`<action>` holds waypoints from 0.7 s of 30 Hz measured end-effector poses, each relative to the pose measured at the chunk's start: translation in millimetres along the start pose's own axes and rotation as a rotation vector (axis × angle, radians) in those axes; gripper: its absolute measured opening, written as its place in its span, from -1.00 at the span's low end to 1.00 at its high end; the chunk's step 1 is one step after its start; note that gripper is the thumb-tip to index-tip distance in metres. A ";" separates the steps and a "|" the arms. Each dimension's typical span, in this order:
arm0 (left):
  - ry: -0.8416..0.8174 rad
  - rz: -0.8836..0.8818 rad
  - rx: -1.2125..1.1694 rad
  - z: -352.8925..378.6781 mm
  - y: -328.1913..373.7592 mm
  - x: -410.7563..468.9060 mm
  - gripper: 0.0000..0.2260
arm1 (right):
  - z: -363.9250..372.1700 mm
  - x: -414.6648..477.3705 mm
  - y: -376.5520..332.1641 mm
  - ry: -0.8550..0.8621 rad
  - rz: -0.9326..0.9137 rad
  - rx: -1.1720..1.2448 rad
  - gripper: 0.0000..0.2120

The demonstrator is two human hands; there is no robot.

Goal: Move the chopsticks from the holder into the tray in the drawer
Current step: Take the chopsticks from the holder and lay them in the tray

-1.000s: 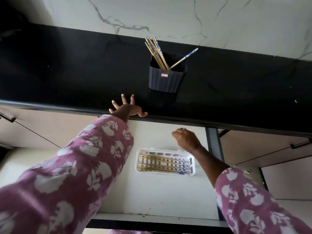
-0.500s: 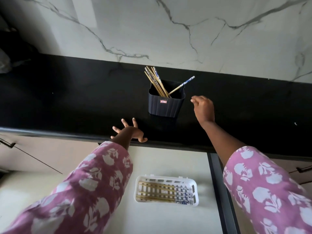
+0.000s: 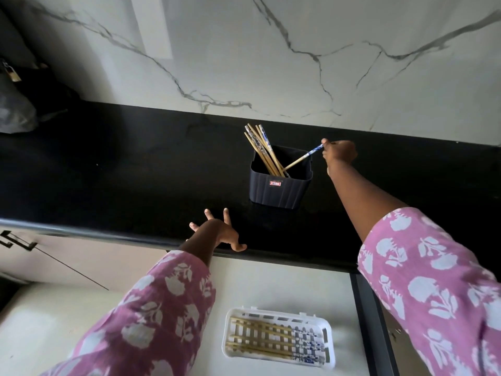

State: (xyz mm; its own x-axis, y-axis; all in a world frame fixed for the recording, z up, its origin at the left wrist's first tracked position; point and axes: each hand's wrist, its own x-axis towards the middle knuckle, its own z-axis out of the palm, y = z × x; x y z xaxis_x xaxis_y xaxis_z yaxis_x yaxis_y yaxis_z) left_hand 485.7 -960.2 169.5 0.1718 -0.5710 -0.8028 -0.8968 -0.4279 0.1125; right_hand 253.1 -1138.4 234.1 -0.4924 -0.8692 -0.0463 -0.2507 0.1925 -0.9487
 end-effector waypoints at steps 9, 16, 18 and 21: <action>0.042 -0.027 0.006 6.4 0.1 9.7 0.06 | 1.8 -10.3 -15.5 0.067 -0.036 0.093 -0.85; 0.137 -0.046 -0.040 17.0 4.7 6.2 -0.01 | -33.2 -24.2 -44.7 0.205 -0.120 0.135 -0.85; 0.149 -0.086 -0.069 9.1 9.1 -2.3 -0.05 | -49.5 -32.3 -55.2 0.258 -0.134 0.135 -0.84; 0.282 -0.049 -0.246 -12.3 16.8 -15.2 -0.39 | -74.7 -44.3 -67.4 0.322 -0.129 0.216 -0.83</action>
State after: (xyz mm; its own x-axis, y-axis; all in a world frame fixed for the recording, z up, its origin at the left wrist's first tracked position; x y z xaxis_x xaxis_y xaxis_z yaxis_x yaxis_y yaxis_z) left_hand 473.0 -967.3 190.8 0.3482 -0.7018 -0.6215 -0.7662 -0.5950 0.2427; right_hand 229.5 -1078.9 323.4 -0.7126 -0.6864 0.1452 -0.1637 -0.0386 -0.9858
